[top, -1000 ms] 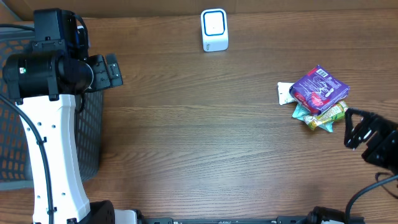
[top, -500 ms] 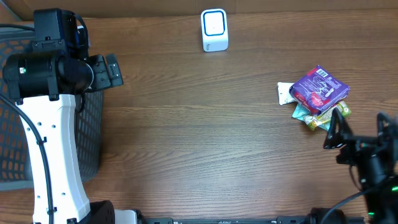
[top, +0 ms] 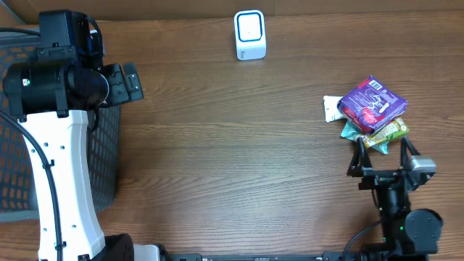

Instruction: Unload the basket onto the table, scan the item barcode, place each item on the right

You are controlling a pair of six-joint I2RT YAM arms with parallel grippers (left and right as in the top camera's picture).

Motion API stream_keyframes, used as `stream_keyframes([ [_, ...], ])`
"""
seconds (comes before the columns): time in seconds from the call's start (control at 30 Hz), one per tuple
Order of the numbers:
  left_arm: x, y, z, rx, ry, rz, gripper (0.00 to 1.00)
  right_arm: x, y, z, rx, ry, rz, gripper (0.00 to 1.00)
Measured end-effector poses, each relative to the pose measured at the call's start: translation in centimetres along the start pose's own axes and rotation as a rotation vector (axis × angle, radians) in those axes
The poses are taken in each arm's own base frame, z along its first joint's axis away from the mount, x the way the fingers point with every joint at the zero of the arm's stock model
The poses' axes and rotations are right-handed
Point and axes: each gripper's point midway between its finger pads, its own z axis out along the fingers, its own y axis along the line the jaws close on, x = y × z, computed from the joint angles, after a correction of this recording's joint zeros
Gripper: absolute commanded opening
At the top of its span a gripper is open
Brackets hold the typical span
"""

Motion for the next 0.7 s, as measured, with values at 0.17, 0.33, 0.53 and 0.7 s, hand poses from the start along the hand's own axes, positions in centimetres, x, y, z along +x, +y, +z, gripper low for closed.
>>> stream_keyframes([
  [0.17,0.0,0.0,0.0,0.0,0.001,0.0,0.99,2.4,0.2,0.0,-0.024,0.004,0.001,1.0],
  [0.33,0.0,0.0,0.0,0.0,0.0,0.0,1.0,4.5,-0.1,0.2,-0.02,0.042,0.001,1.0],
  [0.53,0.0,0.0,0.0,0.0,0.0,0.0,0.99,6.0,-0.4,0.3,-0.013,0.086,-0.002,1.0],
  [0.7,0.0,0.0,0.0,0.0,0.0,0.0,1.0,6.1,-0.4,0.3,-0.013,0.087,-0.002,1.0],
])
